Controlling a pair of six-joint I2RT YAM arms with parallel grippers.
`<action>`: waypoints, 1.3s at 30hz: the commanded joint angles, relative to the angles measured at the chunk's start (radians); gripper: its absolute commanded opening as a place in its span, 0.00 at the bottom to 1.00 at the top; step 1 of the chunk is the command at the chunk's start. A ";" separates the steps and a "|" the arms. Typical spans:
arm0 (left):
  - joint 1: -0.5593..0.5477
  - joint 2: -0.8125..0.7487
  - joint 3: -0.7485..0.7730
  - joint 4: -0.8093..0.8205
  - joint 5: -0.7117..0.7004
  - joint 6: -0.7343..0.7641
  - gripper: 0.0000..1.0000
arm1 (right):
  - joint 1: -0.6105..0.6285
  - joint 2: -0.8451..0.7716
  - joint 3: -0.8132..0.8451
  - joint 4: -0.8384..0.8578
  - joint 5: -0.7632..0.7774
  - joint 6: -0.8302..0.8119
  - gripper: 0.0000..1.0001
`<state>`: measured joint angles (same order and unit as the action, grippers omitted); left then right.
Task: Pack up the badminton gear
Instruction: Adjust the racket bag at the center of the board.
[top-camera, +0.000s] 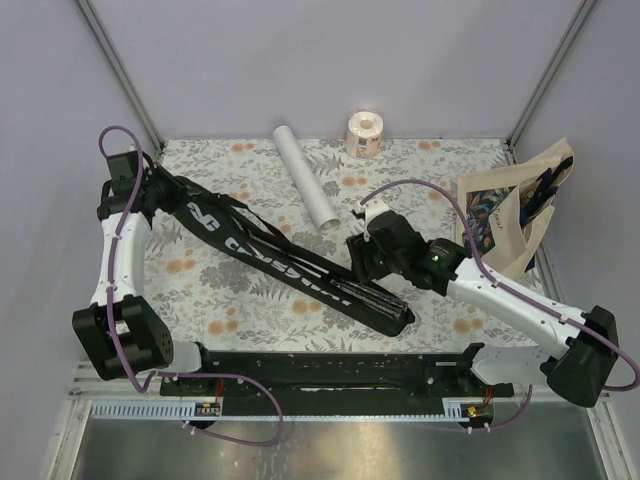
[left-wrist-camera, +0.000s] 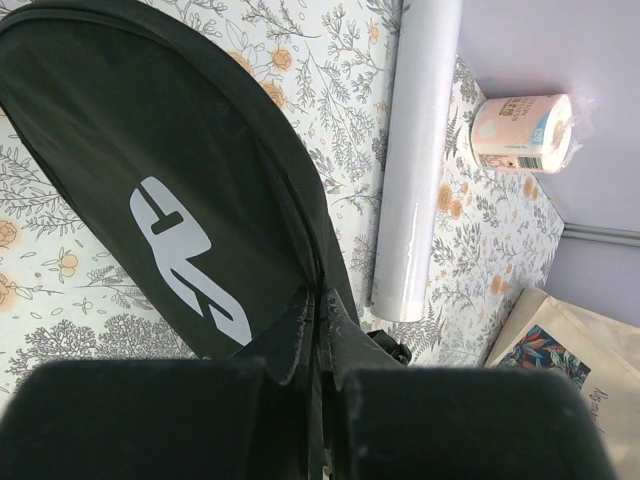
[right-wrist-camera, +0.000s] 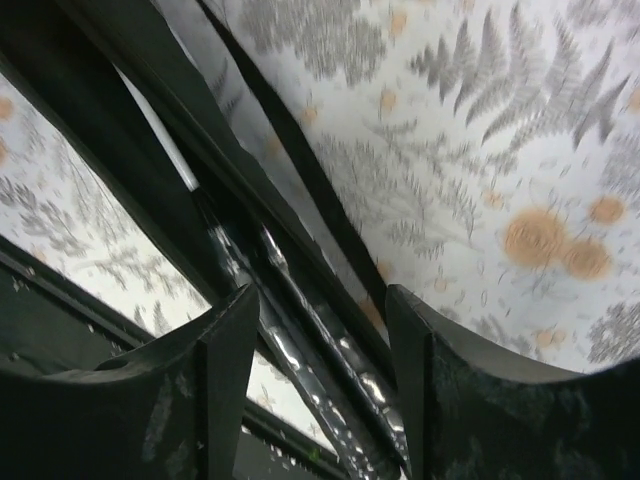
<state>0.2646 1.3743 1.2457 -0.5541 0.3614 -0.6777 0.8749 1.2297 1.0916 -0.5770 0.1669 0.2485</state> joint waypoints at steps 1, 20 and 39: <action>0.018 -0.057 -0.011 0.080 0.045 0.012 0.00 | -0.043 -0.033 -0.096 -0.057 -0.128 0.064 0.64; 0.036 -0.061 0.003 0.022 -0.064 0.029 0.00 | -0.060 -0.010 -0.052 -0.078 -0.098 0.120 0.00; 0.078 -0.052 0.000 0.025 -0.039 0.052 0.00 | 0.061 -0.096 -0.295 0.088 0.180 0.219 0.00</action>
<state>0.3202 1.3502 1.2171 -0.5743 0.3332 -0.6582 0.9333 1.1114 0.8070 -0.5243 0.2466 0.4244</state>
